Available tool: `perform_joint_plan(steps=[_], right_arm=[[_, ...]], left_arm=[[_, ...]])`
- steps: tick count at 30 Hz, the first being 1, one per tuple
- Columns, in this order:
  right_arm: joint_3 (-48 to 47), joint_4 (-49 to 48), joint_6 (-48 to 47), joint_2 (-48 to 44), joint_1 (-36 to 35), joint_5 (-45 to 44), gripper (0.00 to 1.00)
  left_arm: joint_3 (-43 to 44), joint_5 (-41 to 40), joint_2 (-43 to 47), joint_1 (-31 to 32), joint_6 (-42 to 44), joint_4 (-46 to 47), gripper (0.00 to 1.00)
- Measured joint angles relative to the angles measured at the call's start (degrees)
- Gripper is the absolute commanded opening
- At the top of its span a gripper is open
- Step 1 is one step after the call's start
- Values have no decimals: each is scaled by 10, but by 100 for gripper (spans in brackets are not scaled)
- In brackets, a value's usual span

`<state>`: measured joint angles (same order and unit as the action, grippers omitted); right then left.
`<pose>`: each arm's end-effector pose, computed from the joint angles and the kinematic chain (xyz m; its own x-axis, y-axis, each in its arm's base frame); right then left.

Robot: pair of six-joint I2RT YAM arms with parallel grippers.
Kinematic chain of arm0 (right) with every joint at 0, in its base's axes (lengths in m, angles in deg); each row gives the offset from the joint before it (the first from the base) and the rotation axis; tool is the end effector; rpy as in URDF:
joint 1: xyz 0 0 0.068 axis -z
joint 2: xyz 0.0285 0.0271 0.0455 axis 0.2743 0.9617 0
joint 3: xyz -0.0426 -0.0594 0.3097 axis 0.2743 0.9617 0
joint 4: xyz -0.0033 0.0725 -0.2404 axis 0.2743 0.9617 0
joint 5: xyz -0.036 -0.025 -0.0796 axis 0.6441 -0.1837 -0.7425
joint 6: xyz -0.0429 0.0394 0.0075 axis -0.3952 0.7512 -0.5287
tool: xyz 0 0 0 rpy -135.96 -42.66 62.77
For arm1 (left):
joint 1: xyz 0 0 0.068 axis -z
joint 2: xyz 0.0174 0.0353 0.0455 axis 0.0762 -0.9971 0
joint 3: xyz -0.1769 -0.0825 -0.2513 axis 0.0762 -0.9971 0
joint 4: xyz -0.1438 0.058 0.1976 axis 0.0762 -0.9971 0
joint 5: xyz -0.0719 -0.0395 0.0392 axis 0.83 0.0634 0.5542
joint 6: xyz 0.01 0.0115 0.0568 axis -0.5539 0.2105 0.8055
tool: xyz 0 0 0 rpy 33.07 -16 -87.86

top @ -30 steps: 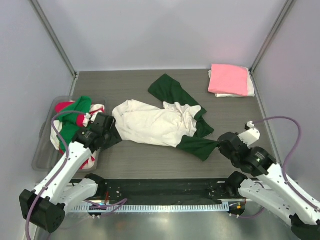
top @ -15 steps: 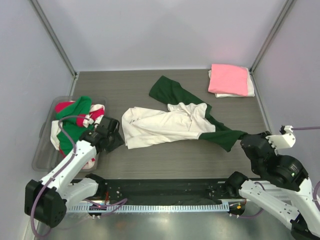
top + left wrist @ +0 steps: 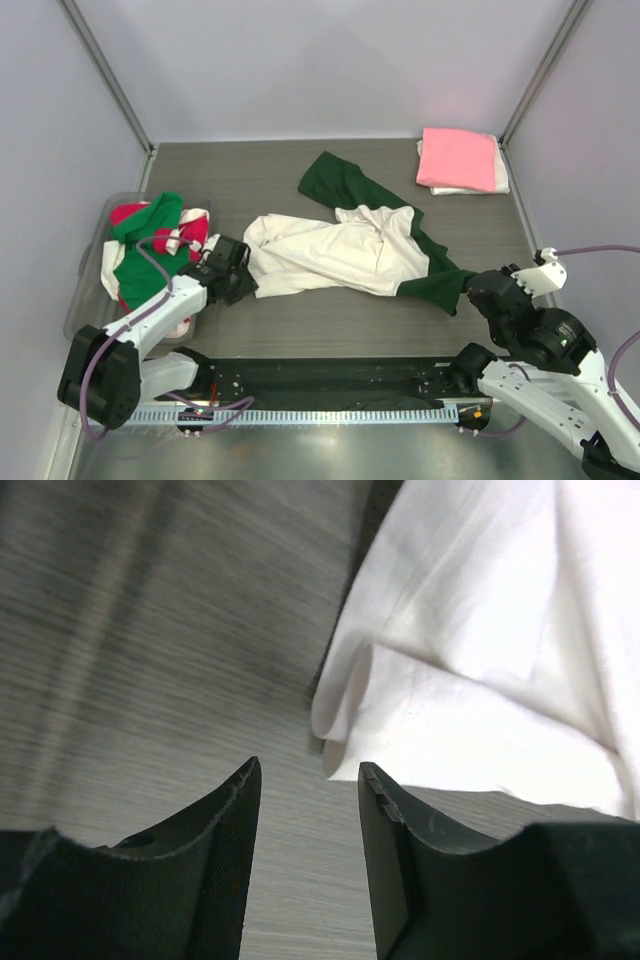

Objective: Fold and stack the t-shirts
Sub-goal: Flatten the tshirt out

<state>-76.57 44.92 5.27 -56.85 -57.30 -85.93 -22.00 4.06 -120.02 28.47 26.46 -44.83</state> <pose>0.0242 -0.0210 0.3329 -0.2579 0.6166 -0.7438 0.5146 0.7393 0.4344 0.1649 -0.0653 0.2236 -0.7212 -0.5761 -0.3847 -0.5001 0.8173 -0.2863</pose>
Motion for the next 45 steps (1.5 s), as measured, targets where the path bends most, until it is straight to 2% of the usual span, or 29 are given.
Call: perform_joint_plan(steps=[8,14,28,36,39,42,45], right_arm=[[5,-19,-20,1,0,10,1],[14,-32,-36,15,0,27,1],[18,-45,-49,22,0,37,1],[22,-49,-50,22,0,42,1],[23,-51,-51,22,0,43,1],[23,-53,-52,22,0,43,1],[23,-53,-52,22,0,45,1]], left_arm=[[4,2,-52,5,9,65,43],[3,3,-57,9,16,108,42],[-3,3,-95,14,17,146,39],[-8,3,-94,16,20,154,22],[-5,3,-80,19,24,147,9],[13,2,-71,23,29,125,3],[39,1,-66,27,31,99,1]])
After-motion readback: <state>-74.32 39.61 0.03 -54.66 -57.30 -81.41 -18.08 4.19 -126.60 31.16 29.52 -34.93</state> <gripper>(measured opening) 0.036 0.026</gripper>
